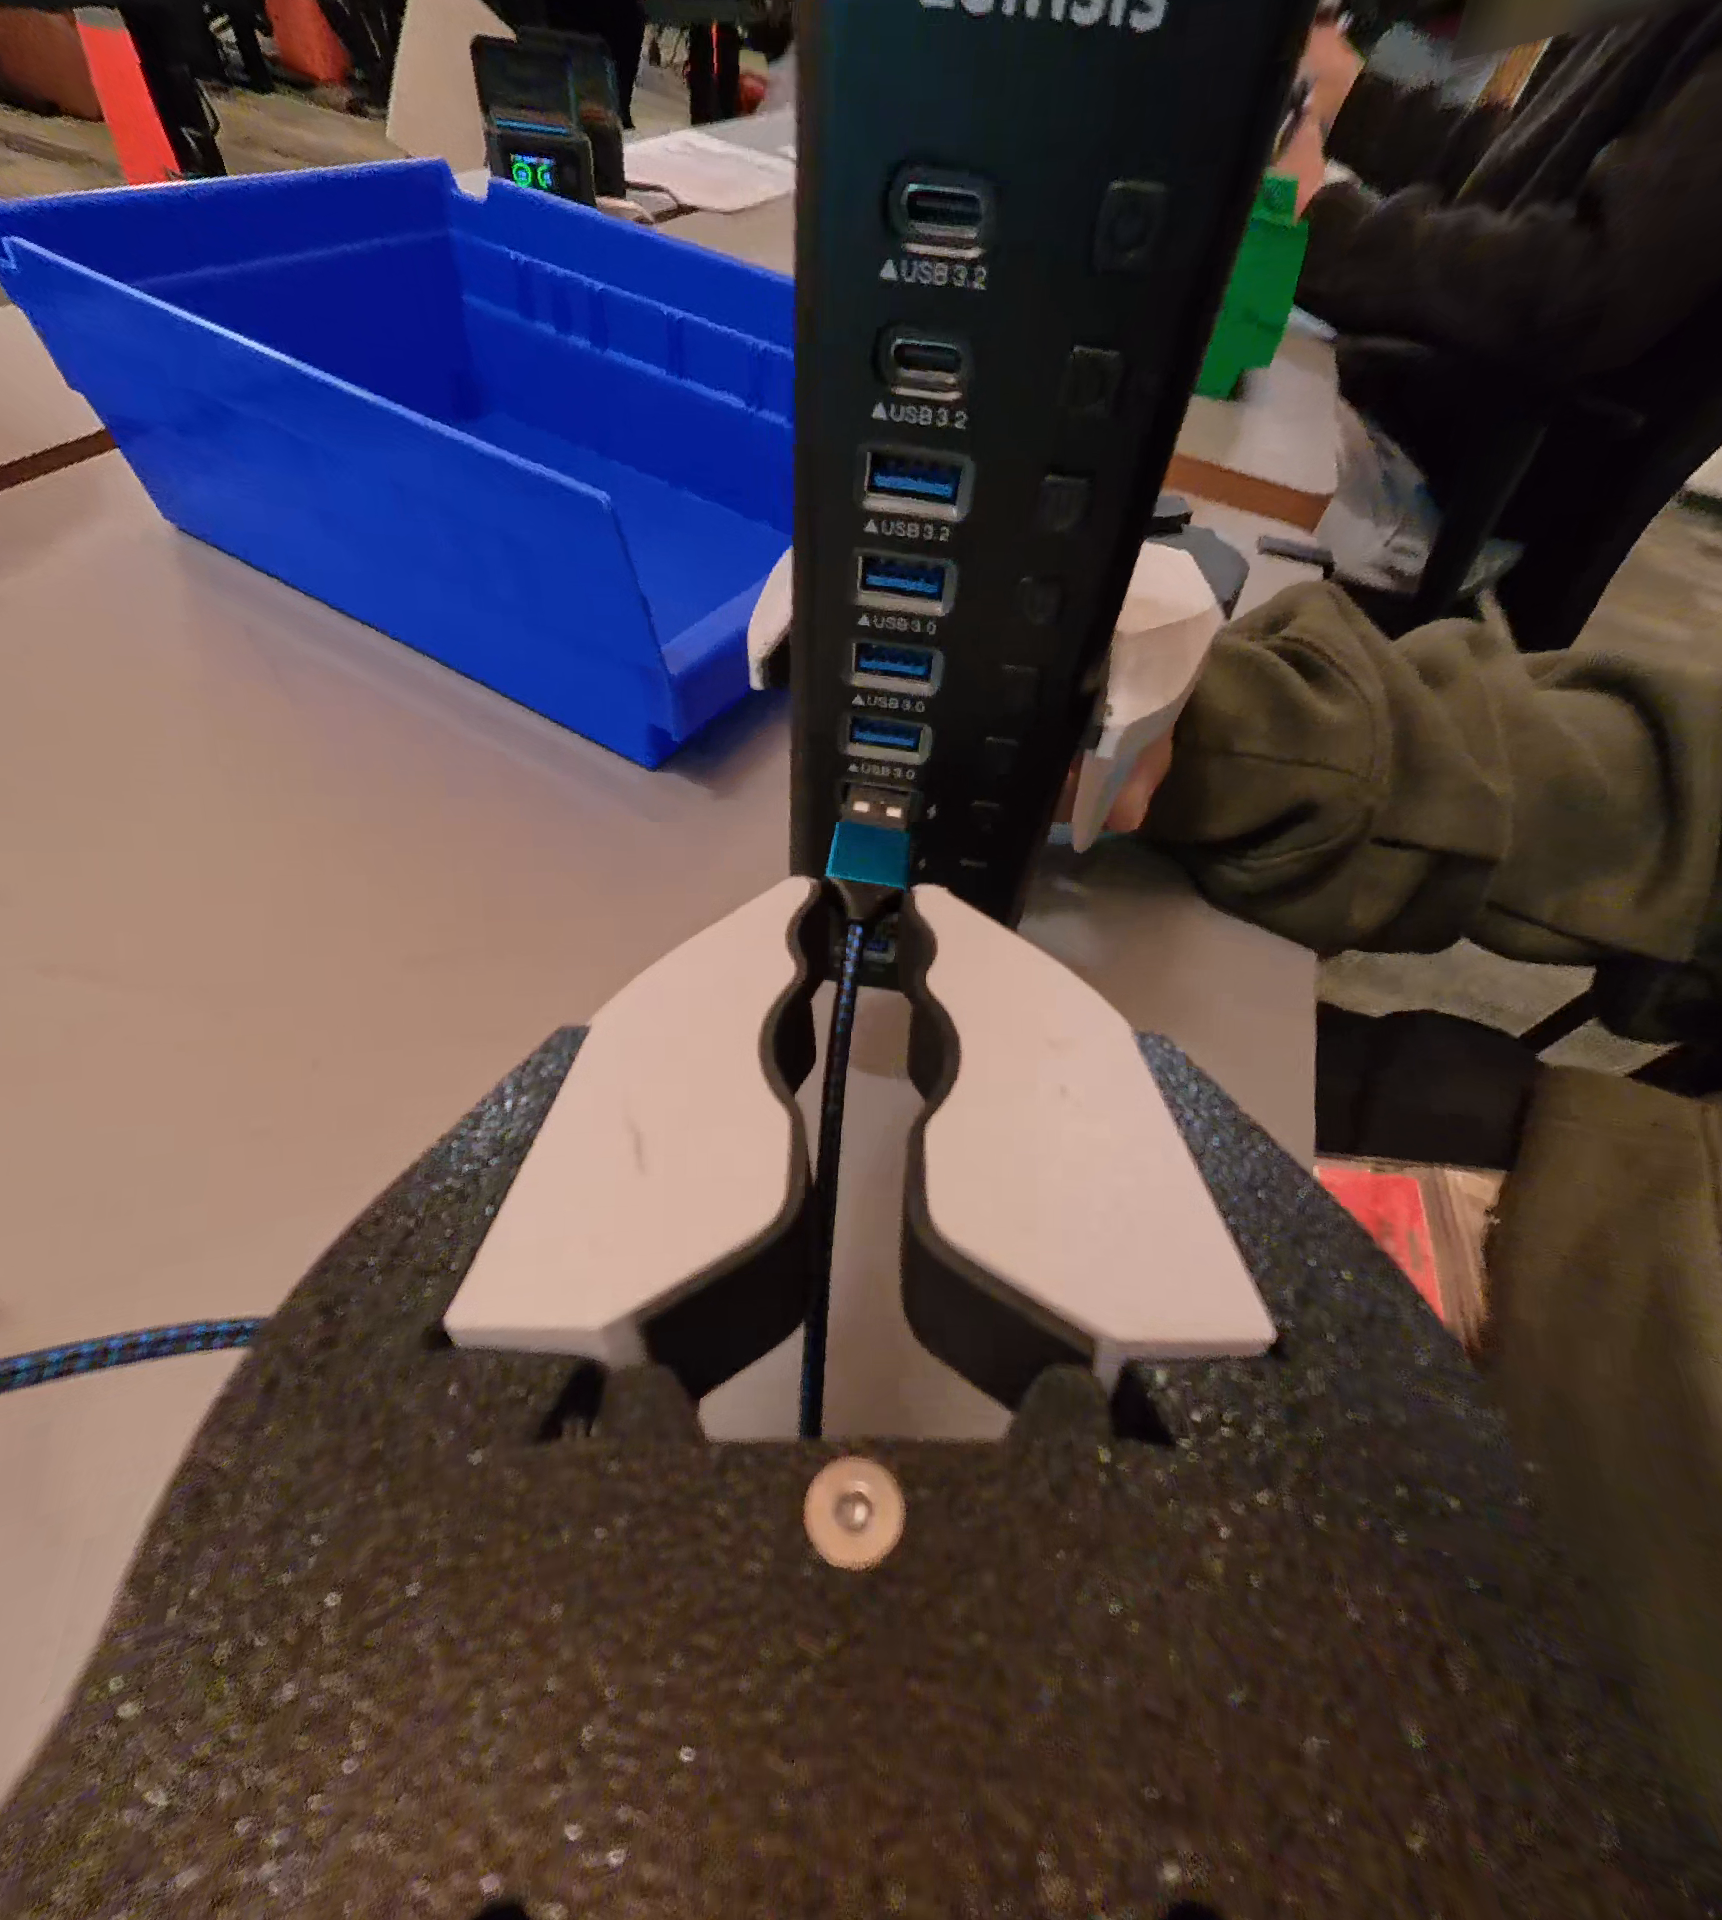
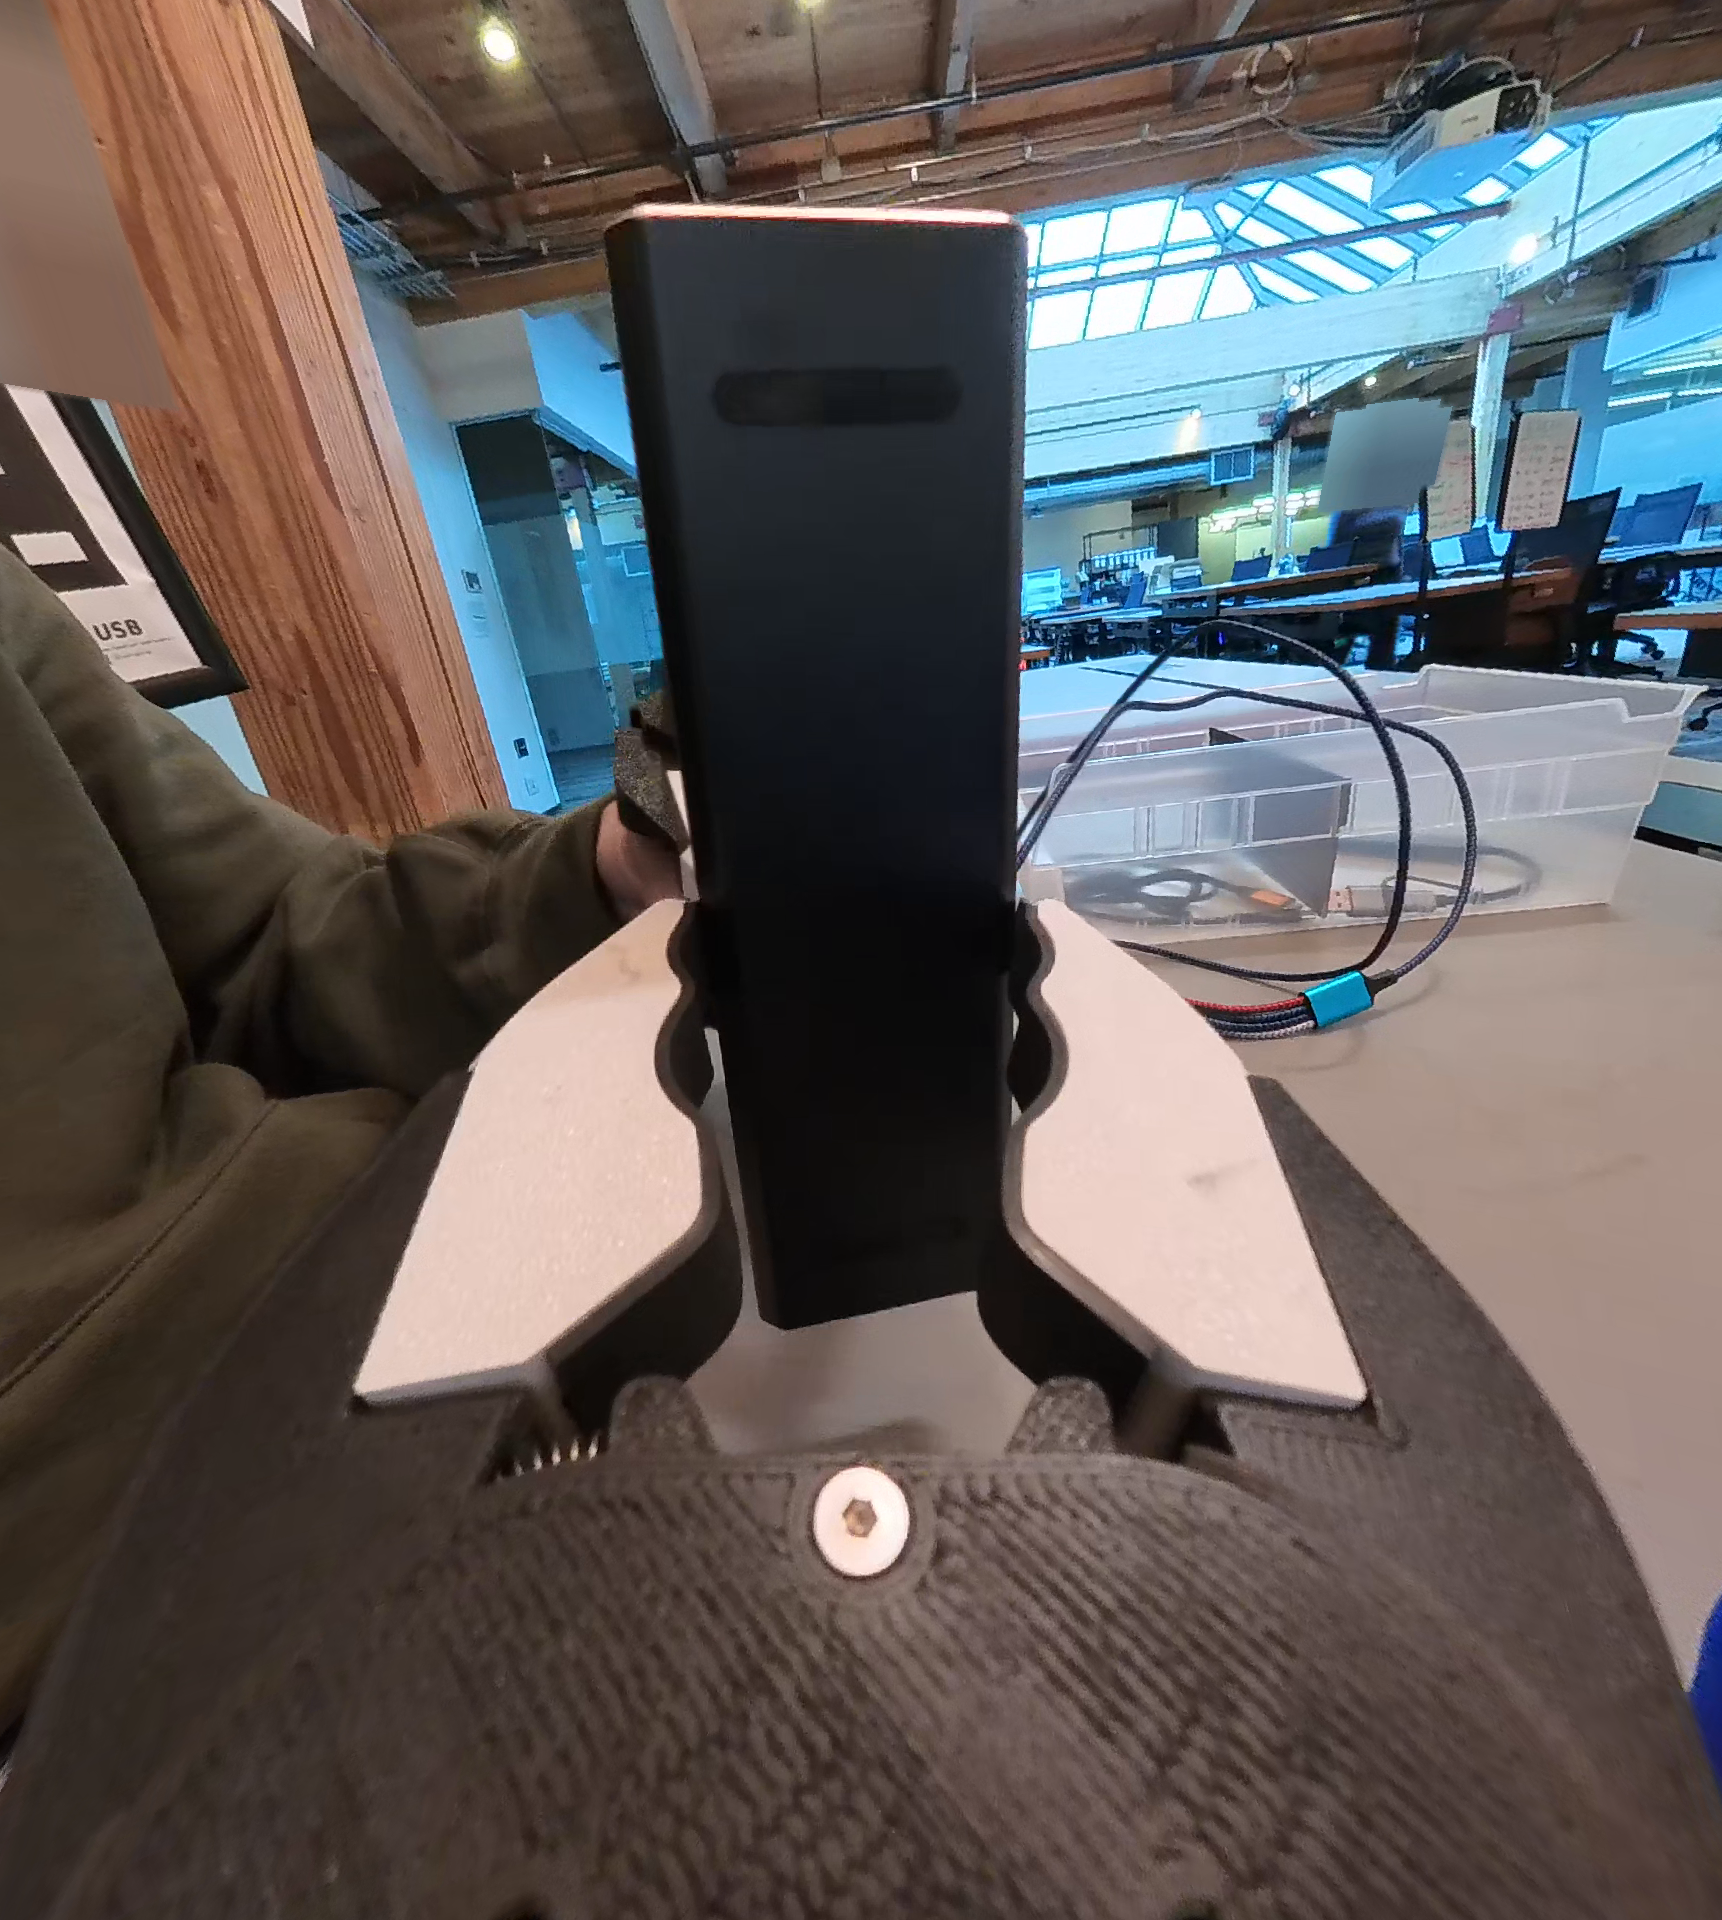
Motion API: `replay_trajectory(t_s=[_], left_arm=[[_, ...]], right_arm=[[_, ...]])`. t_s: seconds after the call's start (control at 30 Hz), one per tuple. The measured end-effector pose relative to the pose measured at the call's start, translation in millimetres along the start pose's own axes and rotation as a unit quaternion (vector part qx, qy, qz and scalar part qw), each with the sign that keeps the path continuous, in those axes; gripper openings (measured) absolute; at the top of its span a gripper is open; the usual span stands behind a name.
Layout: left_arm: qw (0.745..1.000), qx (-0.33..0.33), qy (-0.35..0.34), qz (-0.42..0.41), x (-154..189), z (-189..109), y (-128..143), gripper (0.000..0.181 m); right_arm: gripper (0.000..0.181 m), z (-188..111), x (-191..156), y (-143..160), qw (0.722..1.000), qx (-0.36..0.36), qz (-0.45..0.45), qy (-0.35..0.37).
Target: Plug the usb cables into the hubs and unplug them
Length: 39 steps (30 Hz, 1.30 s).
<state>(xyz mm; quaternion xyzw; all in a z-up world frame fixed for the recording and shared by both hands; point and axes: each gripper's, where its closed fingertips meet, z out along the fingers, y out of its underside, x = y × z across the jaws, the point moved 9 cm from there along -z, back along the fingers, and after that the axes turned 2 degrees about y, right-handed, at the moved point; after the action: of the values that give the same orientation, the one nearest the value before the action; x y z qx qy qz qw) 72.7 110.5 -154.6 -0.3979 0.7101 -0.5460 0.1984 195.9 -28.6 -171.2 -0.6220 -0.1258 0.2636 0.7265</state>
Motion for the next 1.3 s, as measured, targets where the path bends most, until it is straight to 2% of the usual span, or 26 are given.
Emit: replay_trajectory(t_s=[0.3, 0.5, 0.67, 0.87, 1.0, 1.07, 1.17, 1.23, 1.3], left_arm=[[0.997, 0.063, 0.002, -0.043, -0.9, 9.6, 3.4, 0.011], [0.998, 0.049, -0.021, -0.02, 4.2, 17.1, 4.9, 0.012], [0.994, 0.097, -0.005, -0.051, 1.1, 16.0, 6.1, 0.011], [0.992, 0.066, -0.098, 0.046, 13.0, 18.3, -0.5, 0.011], [0.985, 0.079, -0.141, 0.055, 19.2, 24.4, 1.8, 0.011], [0.988, 0.076, -0.131, 0.035, 18.4, 25.7, 2.0, 0.011], [0.988, 0.125, -0.046, -0.079, 7.2, 21.9, 4.7, 0.011], [0.99, 0.12, -0.018, -0.066, 4.1, 21.2, 7.0, 0.011], [0.993, 0.112, -0.026, -0.013, 4.7, 19.3, 5.9, 0.012]], right_arm=[[0.057, -4.0, 3.0, -0.8, 1.0, 0.02, 0.024, 0.005], [0.057, -5.9, 4.1, -0.9, 0.999, 0.033, 0.038, 0.006], [0.057, -7.5, 3.8, -1.2, 0.998, 0.041, 0.035, 0.011], [0.057, -9.4, 4.9, -1.8, 0.998, 0.052, 0.03, 0.024], [0.057, -11.0, 6.4, -1.7, 0.997, 0.061, 0.041, 0.028], [0.057, -11.3, 6.1, -1.8, 0.997, 0.064, 0.041, 0.026], [0.057, -9.8, 6.3, -1.1, 0.996, 0.067, 0.051, 0.024], [0.057, -9.4, 5.1, -1.0, 0.997, 0.065, 0.049, 0.014], [0.057, -9.3, 4.9, -1.0, 0.997, 0.064, 0.049, 0.008]])
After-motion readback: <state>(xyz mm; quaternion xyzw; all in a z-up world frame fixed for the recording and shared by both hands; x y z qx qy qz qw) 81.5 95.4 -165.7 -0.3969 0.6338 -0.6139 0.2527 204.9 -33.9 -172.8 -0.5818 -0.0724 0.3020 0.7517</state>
